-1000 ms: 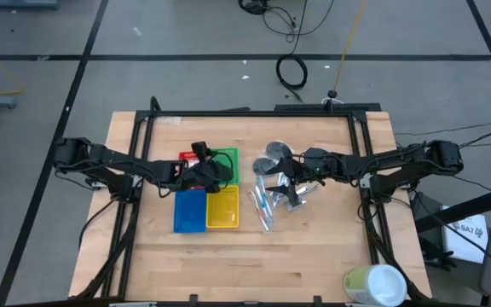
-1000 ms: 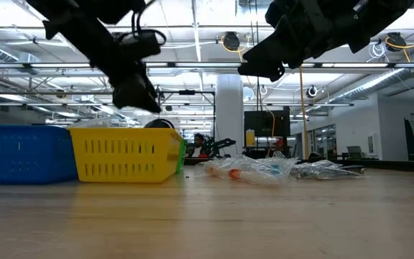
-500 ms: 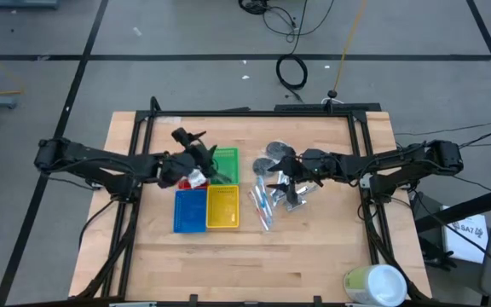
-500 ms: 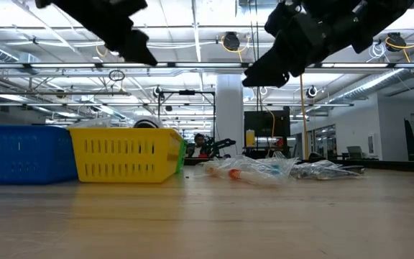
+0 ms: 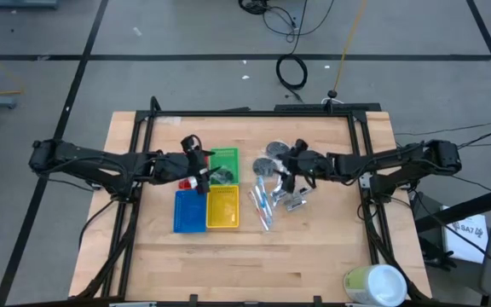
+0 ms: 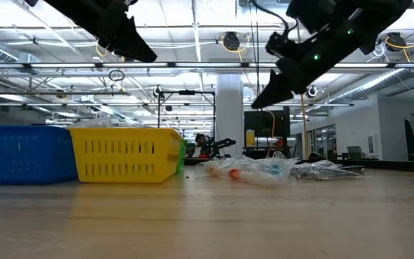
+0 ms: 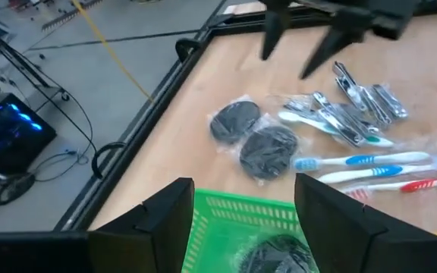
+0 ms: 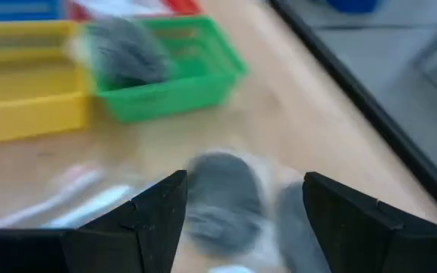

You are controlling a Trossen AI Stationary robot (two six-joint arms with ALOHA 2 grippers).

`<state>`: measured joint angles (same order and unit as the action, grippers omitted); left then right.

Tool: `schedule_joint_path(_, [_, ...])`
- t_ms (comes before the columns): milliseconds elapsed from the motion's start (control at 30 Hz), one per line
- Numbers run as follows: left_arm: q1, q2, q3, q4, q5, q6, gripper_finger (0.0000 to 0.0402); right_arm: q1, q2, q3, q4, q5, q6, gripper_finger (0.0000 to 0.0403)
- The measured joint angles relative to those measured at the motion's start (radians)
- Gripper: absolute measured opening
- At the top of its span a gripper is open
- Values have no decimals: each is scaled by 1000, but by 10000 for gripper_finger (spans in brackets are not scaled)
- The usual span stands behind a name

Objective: Pick & Place Travel size toiletries
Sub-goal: Put the black hairbrush into the green bin

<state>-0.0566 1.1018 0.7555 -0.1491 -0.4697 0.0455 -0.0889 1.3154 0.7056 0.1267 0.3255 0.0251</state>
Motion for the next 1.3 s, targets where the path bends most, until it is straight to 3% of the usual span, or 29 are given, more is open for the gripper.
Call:
schedule_joint_path(133, [13, -53, 0, -10, 18, 7, 213, -51, 75, 1, 24, 14, 40, 249])
schedule_joint_path(300, [56, -144, -49, 36, 141, 16, 200, -169, 227, 0, 63, -13, 38, 249])
schedule_joint_path(433, [91, -238, -154, 147, 189, 13, 192, -264, 320, 2, 138, -143, 69, 249])
schedule_joint_path(700, [147, -360, -352, 319, 180, -46, 198, -355, 368, 2, 151, -148, 64, 240])
schedule_joint_path(867, [160, -362, -391, 326, 180, -82, 200, -360, 367, 2, 142, -148, 61, 190])
schedule_joint_path(1233, [160, -360, -401, 326, 182, -113, 200, -358, 367, 2, 123, -173, 39, 15])
schedule_joint_path(1300, [160, -360, -401, 326, 182, -124, 200, -358, 367, 2, 123, -174, 37, 6])
